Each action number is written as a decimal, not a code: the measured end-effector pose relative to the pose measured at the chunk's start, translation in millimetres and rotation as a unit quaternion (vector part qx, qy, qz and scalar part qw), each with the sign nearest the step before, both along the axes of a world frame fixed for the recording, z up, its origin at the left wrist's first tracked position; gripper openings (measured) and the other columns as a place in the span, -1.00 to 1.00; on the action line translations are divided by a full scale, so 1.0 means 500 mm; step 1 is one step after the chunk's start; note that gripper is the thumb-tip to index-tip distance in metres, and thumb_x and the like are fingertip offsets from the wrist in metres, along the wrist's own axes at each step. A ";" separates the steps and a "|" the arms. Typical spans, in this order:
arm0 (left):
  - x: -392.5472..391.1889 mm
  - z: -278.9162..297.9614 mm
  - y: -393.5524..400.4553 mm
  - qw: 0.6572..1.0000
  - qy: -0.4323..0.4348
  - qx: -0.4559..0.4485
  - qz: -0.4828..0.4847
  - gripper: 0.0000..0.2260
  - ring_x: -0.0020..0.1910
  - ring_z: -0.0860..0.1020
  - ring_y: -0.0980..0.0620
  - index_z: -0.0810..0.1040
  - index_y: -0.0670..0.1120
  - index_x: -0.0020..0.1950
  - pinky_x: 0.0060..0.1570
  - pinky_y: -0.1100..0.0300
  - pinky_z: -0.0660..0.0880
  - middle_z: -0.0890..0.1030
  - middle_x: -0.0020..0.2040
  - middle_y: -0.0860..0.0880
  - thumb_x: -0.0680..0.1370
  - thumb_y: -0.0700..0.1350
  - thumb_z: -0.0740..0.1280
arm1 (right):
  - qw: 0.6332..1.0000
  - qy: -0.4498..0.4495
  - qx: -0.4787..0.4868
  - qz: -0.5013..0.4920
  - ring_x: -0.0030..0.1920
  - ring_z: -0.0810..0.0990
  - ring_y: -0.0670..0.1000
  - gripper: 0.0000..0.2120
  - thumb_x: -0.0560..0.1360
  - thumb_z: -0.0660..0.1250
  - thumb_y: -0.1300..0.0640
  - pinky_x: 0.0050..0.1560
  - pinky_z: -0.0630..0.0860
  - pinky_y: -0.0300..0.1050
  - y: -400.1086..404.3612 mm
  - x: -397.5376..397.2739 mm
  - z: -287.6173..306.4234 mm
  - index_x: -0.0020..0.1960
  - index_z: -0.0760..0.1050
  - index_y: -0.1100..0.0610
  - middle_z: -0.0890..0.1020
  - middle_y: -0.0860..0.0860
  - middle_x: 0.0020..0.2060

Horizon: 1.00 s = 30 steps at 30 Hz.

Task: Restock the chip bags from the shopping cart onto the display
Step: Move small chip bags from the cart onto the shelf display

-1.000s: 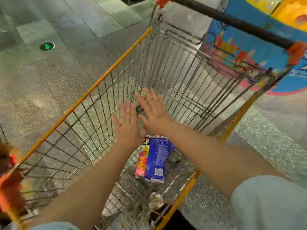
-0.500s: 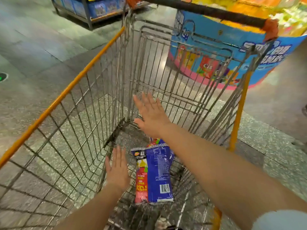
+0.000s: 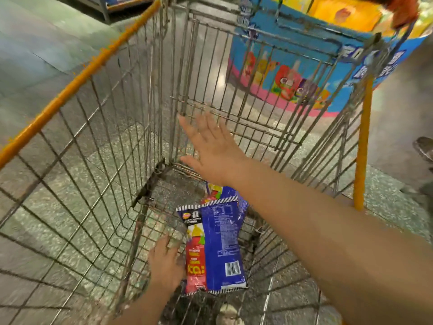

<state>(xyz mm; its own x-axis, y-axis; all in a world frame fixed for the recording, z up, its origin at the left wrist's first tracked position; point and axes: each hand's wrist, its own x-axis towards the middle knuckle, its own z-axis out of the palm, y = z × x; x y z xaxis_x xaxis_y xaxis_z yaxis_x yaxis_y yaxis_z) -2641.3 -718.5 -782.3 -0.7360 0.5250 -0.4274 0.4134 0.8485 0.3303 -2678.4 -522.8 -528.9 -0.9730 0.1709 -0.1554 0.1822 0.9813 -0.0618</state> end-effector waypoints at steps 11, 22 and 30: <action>0.001 0.151 0.050 0.916 -0.277 0.215 0.194 -0.34 0.22 0.46 0.07 0.01 0.06 0.55 0.16 0.20 0.36 0.34 0.38 0.08 0.55 0.14 0.25 | 0.994 -0.091 -0.034 0.045 0.47 -0.44 0.05 -0.37 0.61 -0.06 -0.22 0.47 -0.38 0.05 -0.016 0.025 -0.052 0.36 -0.51 -0.15 -0.36 0.07 0.50; 0.042 0.169 0.079 0.845 -0.342 0.259 0.319 -0.75 -0.18 0.65 0.09 0.57 -0.08 0.15 -0.13 0.18 0.61 0.66 -0.13 0.04 0.48 -0.13 0.44 | 0.983 -0.172 -0.026 0.051 0.49 -0.40 0.06 -0.31 0.59 -0.01 -0.27 0.48 -0.34 0.06 0.007 0.067 -0.109 0.32 -0.53 -0.15 -0.33 0.06 0.51; -0.016 0.252 0.029 0.917 0.009 0.260 0.303 -0.96 -0.20 0.61 -0.01 0.68 -0.01 -0.12 -0.11 0.02 0.56 0.65 -0.20 0.04 0.46 -0.09 0.44 | 0.979 -0.189 -0.030 0.073 0.50 -0.37 0.09 -0.28 0.56 -0.06 -0.33 0.49 -0.33 0.06 -0.014 0.076 -0.137 0.44 -0.47 -0.09 -0.31 0.06 0.52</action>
